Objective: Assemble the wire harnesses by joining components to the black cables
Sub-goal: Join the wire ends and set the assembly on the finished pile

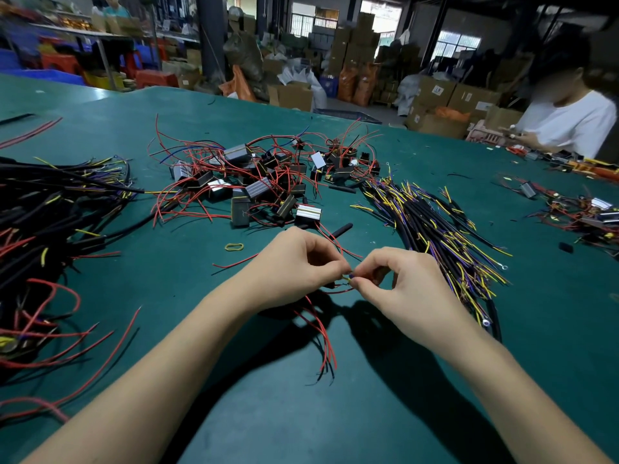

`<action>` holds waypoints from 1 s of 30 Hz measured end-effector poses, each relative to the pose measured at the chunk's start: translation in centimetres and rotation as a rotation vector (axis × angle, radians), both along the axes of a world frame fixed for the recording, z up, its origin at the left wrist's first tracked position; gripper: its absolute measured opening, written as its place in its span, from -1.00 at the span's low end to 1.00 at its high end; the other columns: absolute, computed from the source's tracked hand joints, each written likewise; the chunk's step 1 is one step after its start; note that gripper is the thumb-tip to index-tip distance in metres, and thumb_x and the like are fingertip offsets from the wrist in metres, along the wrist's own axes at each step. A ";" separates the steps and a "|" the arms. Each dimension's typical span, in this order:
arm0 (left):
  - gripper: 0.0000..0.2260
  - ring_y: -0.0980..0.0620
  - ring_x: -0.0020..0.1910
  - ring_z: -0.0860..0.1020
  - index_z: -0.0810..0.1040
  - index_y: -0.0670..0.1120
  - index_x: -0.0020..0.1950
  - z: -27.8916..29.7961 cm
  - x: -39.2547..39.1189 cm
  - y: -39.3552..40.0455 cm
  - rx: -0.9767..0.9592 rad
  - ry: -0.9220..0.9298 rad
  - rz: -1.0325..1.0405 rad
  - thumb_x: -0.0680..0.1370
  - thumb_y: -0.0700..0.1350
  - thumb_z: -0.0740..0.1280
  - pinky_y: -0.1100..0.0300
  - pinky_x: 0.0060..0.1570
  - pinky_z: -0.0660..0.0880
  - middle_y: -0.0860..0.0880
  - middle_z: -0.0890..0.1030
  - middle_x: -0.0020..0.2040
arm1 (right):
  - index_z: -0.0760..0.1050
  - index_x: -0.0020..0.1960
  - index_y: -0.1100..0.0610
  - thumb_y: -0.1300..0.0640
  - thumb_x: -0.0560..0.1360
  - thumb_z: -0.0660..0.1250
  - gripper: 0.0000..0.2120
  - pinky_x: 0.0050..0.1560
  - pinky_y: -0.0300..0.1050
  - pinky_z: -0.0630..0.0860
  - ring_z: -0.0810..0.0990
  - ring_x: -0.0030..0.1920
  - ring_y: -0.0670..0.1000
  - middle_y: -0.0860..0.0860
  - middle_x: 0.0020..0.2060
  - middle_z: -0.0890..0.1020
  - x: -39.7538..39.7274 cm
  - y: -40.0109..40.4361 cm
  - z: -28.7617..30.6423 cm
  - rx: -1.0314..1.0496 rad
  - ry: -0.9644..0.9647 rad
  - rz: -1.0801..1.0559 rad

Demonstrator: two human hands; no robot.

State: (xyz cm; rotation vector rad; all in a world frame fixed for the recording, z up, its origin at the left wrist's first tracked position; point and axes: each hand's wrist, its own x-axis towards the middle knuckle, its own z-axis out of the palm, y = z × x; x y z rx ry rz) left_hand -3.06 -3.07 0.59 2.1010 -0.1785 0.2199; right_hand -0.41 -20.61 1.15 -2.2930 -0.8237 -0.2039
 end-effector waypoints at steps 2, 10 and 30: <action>-0.90 0.09 -0.31 0.58 0.68 -0.09 -0.20 -0.1 0.1 -0.1 0.020 -0.017 0.012 0.50 -0.16 0.40 0.21 -0.18 0.51 -0.02 0.68 -0.27 | 0.59 -0.23 0.05 0.17 0.45 0.42 -0.91 -0.24 -0.46 0.32 0.52 -0.23 -0.20 -0.11 -0.34 0.61 0.0 0.1 -0.1 -0.028 -0.011 0.000; -0.88 0.12 -0.35 0.55 0.67 -0.12 -0.22 0.0 0.0 -0.1 0.020 -0.013 0.039 0.49 -0.17 0.38 0.14 -0.20 0.52 -0.04 0.67 -0.30 | 0.56 -0.18 0.08 0.20 0.46 0.39 -0.93 -0.04 -0.13 0.46 0.57 -0.18 -0.14 -0.15 -0.31 0.61 -0.4 0.3 -0.4 0.052 -0.108 -0.006; -0.92 0.25 -0.42 0.44 0.58 0.03 -0.18 0.2 -0.1 -0.4 0.135 0.016 0.002 0.48 -0.13 0.40 0.40 -0.30 0.39 0.09 0.58 -0.34 | 0.45 -0.20 0.10 0.21 0.43 0.32 -0.93 -0.06 -0.12 0.32 0.47 -0.29 -0.04 -0.14 -0.33 0.47 0.6 -0.1 -1.2 -0.044 -0.322 0.105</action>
